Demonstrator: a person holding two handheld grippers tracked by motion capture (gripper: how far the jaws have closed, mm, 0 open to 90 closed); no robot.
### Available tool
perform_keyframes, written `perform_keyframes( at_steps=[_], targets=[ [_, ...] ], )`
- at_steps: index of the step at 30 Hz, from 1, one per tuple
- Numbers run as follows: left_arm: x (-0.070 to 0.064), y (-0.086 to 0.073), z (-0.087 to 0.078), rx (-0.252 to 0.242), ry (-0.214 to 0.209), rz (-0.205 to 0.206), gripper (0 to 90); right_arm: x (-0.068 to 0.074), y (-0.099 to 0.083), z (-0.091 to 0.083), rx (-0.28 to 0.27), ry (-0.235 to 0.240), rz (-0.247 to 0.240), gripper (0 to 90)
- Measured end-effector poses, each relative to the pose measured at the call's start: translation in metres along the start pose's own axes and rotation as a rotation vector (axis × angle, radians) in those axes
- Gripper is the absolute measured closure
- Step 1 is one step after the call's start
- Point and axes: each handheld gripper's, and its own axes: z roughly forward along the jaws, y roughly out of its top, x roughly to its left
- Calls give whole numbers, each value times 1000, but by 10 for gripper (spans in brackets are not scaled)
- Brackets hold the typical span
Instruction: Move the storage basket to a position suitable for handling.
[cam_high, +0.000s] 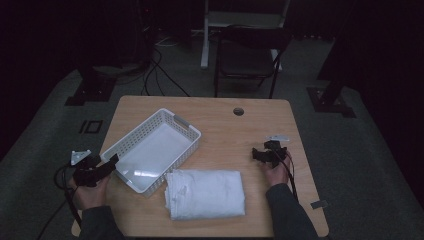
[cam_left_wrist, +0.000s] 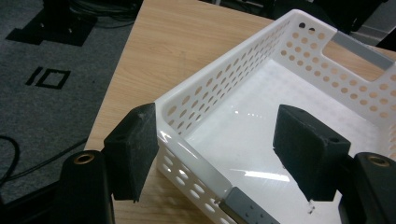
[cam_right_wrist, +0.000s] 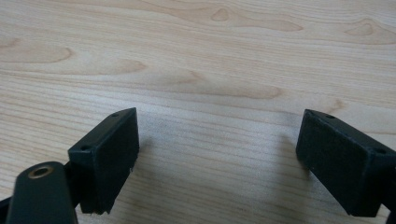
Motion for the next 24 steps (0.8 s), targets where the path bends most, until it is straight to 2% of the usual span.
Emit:
perform_keyframes(
  at_steps=[9,14,17,24],
  targets=[
    [-4,-3,-6,11,10,13,287,1,-4,-4,-2,4,-7,135],
    [-11,-7,-8,20,15,30,279,1,-4,-5,-2,3,-4,138],
    [-14,-11,-8,39,19,47,277,2,-6,-6,-2,-32,33,139],
    [-15,-17,-13,47,26,50,277,3,-7,-7,-1,-48,46,140]
  ],
)
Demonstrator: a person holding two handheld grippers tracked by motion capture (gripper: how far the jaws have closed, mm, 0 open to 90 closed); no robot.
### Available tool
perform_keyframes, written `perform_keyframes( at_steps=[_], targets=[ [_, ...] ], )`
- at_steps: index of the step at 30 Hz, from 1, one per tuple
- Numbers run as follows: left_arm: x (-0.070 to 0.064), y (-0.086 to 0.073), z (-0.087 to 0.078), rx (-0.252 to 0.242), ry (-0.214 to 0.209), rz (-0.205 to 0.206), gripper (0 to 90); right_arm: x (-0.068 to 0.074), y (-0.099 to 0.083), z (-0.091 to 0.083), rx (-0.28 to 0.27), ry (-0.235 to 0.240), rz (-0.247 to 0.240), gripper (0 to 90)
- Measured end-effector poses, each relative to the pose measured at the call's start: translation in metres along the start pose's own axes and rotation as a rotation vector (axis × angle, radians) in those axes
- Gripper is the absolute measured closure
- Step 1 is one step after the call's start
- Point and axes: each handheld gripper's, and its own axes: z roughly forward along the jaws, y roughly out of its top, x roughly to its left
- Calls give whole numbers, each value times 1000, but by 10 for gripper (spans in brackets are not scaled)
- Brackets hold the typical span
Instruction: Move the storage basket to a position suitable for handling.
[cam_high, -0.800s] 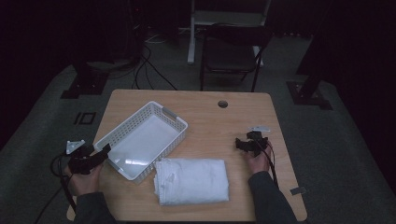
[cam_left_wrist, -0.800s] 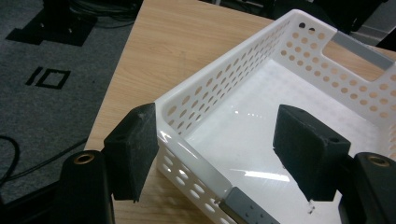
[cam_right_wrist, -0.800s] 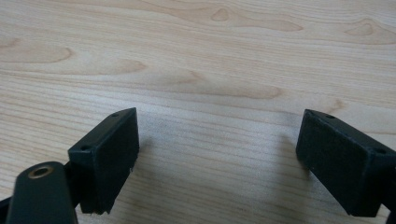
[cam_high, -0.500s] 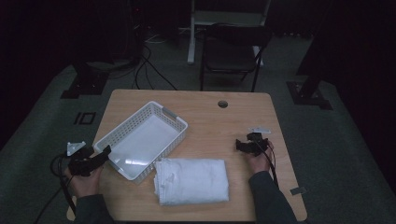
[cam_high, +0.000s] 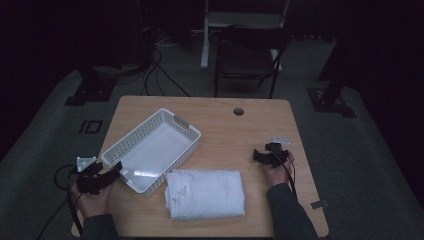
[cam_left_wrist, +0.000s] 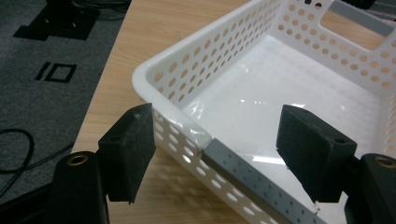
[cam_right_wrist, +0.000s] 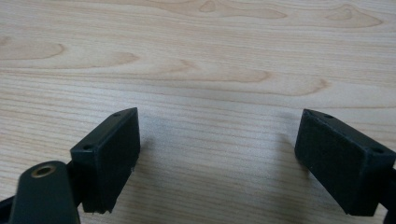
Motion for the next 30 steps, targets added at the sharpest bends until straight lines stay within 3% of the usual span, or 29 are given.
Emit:
perform_keyframes(
  at_steps=[12,18,30],
  targets=[
    [-8,-9,6,63,4,23,313,-1,-1,-1,-1,-12,12,135],
    [-10,-10,7,60,-4,21,356,-1,-1,-1,-1,-10,10,134],
    [-13,-10,6,64,1,26,361,-1,-1,-1,-2,-10,10,135]
  ],
)
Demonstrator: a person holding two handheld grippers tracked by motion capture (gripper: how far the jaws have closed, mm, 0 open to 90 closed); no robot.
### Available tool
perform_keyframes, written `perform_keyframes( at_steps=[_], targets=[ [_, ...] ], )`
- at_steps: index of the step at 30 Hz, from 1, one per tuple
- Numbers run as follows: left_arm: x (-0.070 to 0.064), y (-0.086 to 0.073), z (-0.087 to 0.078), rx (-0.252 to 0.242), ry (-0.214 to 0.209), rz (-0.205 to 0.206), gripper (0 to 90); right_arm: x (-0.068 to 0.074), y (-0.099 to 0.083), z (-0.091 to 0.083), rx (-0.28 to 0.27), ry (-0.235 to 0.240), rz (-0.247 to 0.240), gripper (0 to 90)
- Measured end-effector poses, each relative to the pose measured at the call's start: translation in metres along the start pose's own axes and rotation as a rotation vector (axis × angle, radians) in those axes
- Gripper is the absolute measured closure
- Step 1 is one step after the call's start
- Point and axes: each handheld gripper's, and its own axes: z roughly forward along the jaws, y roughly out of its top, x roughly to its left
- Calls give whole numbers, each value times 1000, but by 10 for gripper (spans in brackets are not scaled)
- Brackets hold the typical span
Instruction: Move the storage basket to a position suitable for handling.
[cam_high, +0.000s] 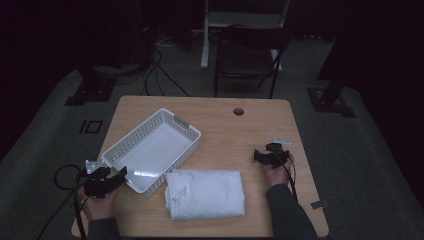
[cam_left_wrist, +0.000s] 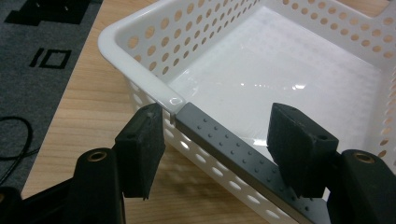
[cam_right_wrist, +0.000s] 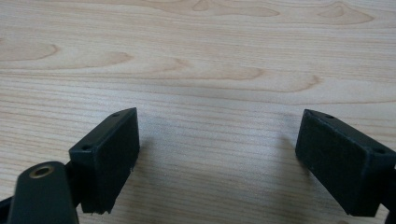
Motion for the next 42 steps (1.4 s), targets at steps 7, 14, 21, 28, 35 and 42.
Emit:
perform_keyframes(
  at_steps=[7,14,21,28,35,42],
  targets=[
    [0,1,6,10,-3,-10,374,0,0,0,0,1,0,136],
    [2,6,12,20,8,-10,404,-1,0,0,0,9,-9,136],
    [2,21,28,33,18,19,454,-1,-1,-2,0,13,-14,140],
    [5,30,39,31,0,17,502,-1,-1,-5,-1,19,-20,260],
    [0,48,60,33,-13,49,548,0,-1,-8,-2,28,-31,393],
    [-13,64,80,40,-18,111,585,2,0,-14,-13,56,-10,533]
  ],
)
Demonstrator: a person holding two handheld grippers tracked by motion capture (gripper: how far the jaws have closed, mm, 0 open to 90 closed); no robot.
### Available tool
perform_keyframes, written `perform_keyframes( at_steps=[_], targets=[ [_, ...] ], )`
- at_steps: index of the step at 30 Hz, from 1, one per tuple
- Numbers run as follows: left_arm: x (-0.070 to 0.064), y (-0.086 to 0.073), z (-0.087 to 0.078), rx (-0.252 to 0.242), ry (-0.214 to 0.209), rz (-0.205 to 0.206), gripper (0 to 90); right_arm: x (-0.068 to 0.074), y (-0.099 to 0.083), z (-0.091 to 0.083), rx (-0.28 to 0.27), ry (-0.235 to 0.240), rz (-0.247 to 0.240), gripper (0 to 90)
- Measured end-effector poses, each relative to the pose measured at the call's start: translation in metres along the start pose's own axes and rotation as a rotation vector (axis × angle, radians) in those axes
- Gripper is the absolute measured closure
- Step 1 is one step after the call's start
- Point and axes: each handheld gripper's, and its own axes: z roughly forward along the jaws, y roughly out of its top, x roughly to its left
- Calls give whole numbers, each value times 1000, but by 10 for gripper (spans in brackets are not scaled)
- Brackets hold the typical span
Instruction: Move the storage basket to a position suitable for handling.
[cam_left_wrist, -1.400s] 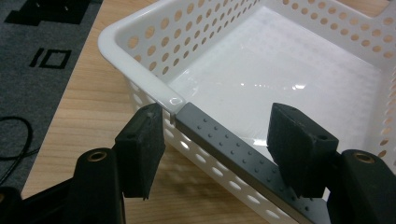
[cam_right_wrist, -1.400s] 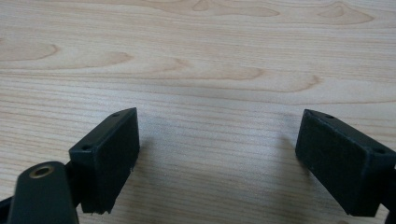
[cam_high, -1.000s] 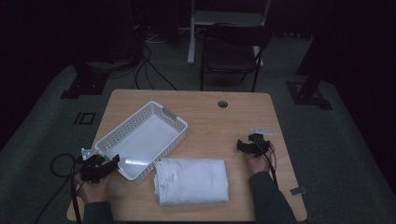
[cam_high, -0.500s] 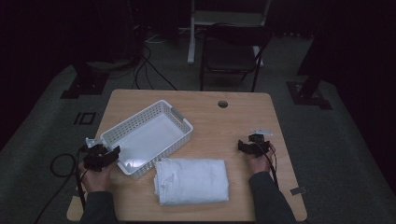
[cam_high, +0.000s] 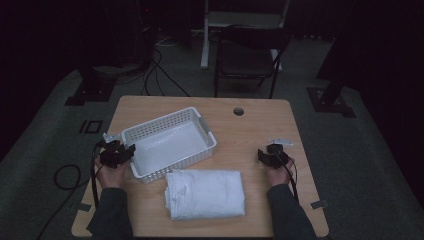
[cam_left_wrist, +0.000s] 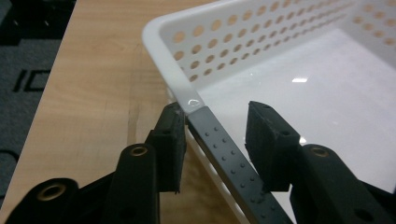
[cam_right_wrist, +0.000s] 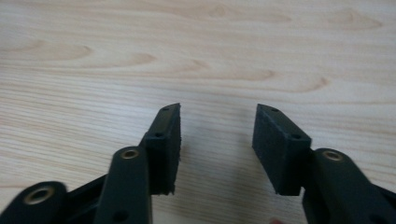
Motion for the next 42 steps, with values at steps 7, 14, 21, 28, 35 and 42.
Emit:
perform_keyframes(
  at_steps=[7,14,21,28,35,42],
  targets=[
    [-13,15,18,4,-17,39,628,12,6,-10,-39,52,-43,555],
    [-30,29,35,2,-76,78,638,28,13,-21,-57,107,-76,532],
    [-38,29,30,-45,-118,38,508,58,25,-41,-112,181,-140,502],
    [-42,16,-9,-98,-138,28,489,80,38,-50,-151,233,-188,490],
    [-52,-14,-20,-57,-85,68,442,94,46,-36,-122,253,-212,519],
    [-54,-18,-12,-17,-135,67,528,101,50,-21,-72,251,-227,556]
  ],
)
